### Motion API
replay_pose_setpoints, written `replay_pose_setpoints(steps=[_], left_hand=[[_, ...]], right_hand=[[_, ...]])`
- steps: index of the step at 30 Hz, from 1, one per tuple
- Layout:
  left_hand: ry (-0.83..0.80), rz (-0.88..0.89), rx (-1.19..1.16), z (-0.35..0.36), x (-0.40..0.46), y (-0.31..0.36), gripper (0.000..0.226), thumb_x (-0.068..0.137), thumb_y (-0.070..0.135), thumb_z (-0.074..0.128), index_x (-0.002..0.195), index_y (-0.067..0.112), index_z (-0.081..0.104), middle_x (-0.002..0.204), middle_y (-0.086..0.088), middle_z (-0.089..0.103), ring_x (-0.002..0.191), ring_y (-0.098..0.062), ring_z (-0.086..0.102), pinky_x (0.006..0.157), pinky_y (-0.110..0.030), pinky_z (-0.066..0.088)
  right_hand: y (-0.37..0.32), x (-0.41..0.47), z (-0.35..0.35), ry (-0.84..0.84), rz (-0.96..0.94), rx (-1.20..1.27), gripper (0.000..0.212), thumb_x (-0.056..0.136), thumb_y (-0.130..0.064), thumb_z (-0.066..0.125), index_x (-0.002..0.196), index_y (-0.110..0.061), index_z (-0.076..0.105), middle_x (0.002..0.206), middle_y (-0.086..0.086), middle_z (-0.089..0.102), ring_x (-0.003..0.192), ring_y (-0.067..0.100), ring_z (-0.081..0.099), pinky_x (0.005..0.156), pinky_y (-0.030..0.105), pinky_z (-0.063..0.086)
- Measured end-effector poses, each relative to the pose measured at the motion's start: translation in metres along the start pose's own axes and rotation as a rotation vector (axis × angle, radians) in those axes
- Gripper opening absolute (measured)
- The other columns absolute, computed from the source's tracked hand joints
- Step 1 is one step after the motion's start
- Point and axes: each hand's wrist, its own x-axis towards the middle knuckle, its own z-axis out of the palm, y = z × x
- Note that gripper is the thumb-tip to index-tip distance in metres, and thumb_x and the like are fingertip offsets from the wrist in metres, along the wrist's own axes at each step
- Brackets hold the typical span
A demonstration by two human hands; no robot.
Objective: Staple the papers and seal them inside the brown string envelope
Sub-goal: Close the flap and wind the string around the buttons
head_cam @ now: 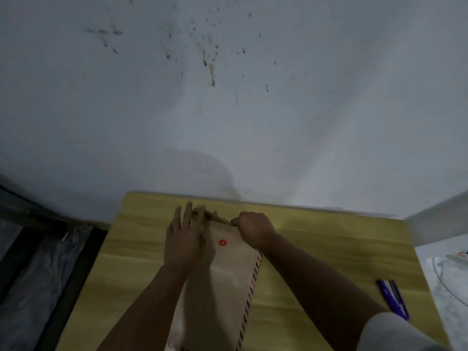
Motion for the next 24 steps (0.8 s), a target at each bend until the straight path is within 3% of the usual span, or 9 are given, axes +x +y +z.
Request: replay_pose_setpoints(steps=[3, 6, 8, 14, 16, 18, 21, 22, 24], left_hand=[[0.012, 0.095, 0.087, 0.019, 0.015, -0.020, 0.083, 0.085, 0.028, 0.063, 0.159, 0.023, 0.025, 0.166, -0.014, 0.025, 0.154, -0.040, 0.018, 0.112, -0.057, 0.037], [0.044, 0.219, 0.151, 0.040, 0.024, -0.037, 0.050, 0.091, 0.034, 0.052, 0.140, 0.021, 0.055, 0.154, -0.010, 0.049, 0.149, -0.037, 0.034, 0.111, -0.055, 0.039], [0.047, 0.218, 0.141, 0.051, 0.025, -0.044, 0.046, 0.096, 0.037, 0.045, 0.135, 0.019, 0.061, 0.146, -0.007, 0.057, 0.146, -0.034, 0.040, 0.109, -0.051, 0.040], [-0.007, 0.273, 0.020, 0.074, 0.010, -0.067, 0.035, 0.090, 0.029, 0.055, 0.119, 0.017, 0.070, 0.132, -0.004, 0.069, 0.132, -0.028, 0.057, 0.100, -0.042, 0.052], [-0.031, 0.287, 0.013, 0.078, 0.006, -0.070, 0.036, 0.090, 0.027, 0.055, 0.122, 0.016, 0.070, 0.134, -0.005, 0.068, 0.130, -0.028, 0.060, 0.097, -0.040, 0.056], [-0.039, 0.381, 0.072, 0.084, 0.003, -0.075, 0.046, 0.089, 0.025, 0.045, 0.128, 0.012, 0.066, 0.139, -0.011, 0.064, 0.131, -0.032, 0.059, 0.103, -0.042, 0.052], [-0.045, 0.582, 0.093, 0.096, -0.002, -0.085, 0.064, 0.087, 0.027, 0.044, 0.147, 0.007, 0.048, 0.157, -0.016, 0.043, 0.147, -0.036, 0.038, 0.120, -0.052, 0.029], [-0.054, 0.616, 0.078, 0.099, -0.005, -0.087, 0.065, 0.090, 0.030, 0.046, 0.151, 0.008, 0.043, 0.161, -0.016, 0.036, 0.151, -0.036, 0.030, 0.122, -0.053, 0.026], [-0.056, 0.613, 0.062, 0.106, -0.008, -0.088, 0.063, 0.099, 0.039, 0.042, 0.155, 0.009, 0.037, 0.165, -0.015, 0.028, 0.155, -0.035, 0.021, 0.123, -0.055, 0.025]], right_hand=[[0.002, 0.013, 0.032, 0.016, -0.077, -0.052, 0.037, 0.094, -0.020, 0.052, 0.126, -0.034, 0.064, 0.108, 0.004, 0.067, 0.099, 0.028, 0.065, 0.079, 0.038, 0.048], [-0.001, 0.020, 0.052, 0.070, -0.097, -0.095, 0.036, 0.094, -0.020, 0.050, 0.126, -0.028, 0.064, 0.105, 0.006, 0.069, 0.093, 0.030, 0.067, 0.078, 0.039, 0.048], [-0.006, 0.017, 0.061, 0.144, -0.065, -0.092, 0.033, 0.092, -0.021, 0.052, 0.123, -0.023, 0.064, 0.104, 0.007, 0.070, 0.091, 0.031, 0.067, 0.079, 0.042, 0.049], [-0.021, -0.022, 0.092, 0.211, 0.015, -0.089, 0.031, 0.089, -0.036, 0.064, 0.118, -0.028, 0.068, 0.127, -0.001, 0.067, 0.114, 0.023, 0.064, 0.096, 0.053, 0.046], [-0.030, -0.034, 0.101, 0.200, 0.018, -0.083, 0.034, 0.090, -0.040, 0.060, 0.120, -0.025, 0.068, 0.133, 0.000, 0.064, 0.125, 0.024, 0.059, 0.102, 0.060, 0.041], [-0.040, -0.047, 0.116, 0.148, 0.017, -0.085, 0.044, 0.094, -0.046, 0.049, 0.127, -0.021, 0.064, 0.143, 0.004, 0.057, 0.135, 0.027, 0.051, 0.107, 0.066, 0.035], [-0.046, -0.059, 0.144, 0.076, 0.002, -0.072, 0.059, 0.101, -0.048, 0.038, 0.149, -0.014, 0.045, 0.160, 0.008, 0.036, 0.149, 0.029, 0.031, 0.112, 0.069, 0.021], [-0.045, -0.059, 0.150, 0.098, -0.003, -0.070, 0.059, 0.101, -0.046, 0.037, 0.151, -0.015, 0.041, 0.162, 0.007, 0.032, 0.150, 0.028, 0.028, 0.112, 0.067, 0.018], [-0.043, -0.052, 0.151, 0.189, -0.004, -0.071, 0.052, 0.098, -0.041, 0.041, 0.144, -0.020, 0.052, 0.156, 0.003, 0.044, 0.144, 0.025, 0.040, 0.111, 0.061, 0.019]])
